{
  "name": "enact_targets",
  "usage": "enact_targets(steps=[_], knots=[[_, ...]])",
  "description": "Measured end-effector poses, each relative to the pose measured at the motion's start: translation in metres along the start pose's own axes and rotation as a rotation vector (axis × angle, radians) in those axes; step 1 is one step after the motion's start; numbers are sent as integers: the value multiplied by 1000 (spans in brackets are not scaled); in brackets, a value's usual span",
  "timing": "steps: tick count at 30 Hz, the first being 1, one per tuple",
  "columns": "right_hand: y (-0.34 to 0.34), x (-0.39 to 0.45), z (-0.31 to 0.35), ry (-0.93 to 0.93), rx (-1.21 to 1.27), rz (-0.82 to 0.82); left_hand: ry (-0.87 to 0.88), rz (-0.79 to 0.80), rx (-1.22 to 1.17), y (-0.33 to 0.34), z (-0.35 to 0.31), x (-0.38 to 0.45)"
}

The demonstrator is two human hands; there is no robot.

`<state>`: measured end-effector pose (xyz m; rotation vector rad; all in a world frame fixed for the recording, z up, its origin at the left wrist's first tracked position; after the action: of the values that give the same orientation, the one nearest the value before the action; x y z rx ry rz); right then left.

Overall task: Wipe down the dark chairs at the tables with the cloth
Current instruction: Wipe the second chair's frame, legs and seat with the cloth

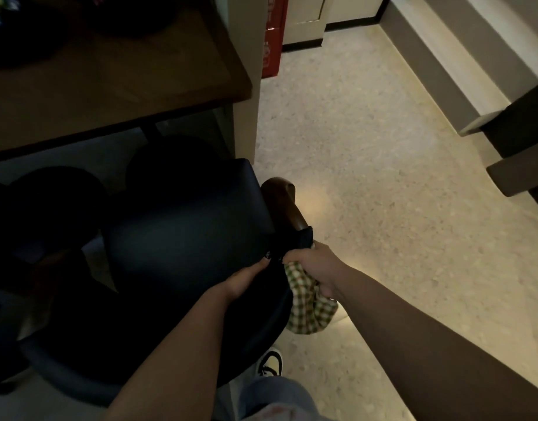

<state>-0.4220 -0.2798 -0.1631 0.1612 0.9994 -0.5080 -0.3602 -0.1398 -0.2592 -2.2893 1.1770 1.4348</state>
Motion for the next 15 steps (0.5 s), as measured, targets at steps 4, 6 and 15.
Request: enact_targets(steps=[4, 6, 15], knots=[[7, 9, 29, -26, -16, -7, 10, 66, 7, -9, -27, 3], [9, 16, 42, -28, -24, -9, 26, 77, 8, -15, -41, 7], [28, 46, 73, -23, -26, -9, 75, 49, 38, -52, -66, 26]])
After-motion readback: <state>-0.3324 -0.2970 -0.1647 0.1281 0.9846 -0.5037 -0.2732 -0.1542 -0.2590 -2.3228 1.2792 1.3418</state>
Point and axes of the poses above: each hand's wrist, its own x-axis towards the middle knuckle, its own y-axis out of the palm, z = x × y, the point moved 7 cm from there along x, towards the middle knuckle, and after that the axes turned 1 degree about -y, right-handed, at the moved point
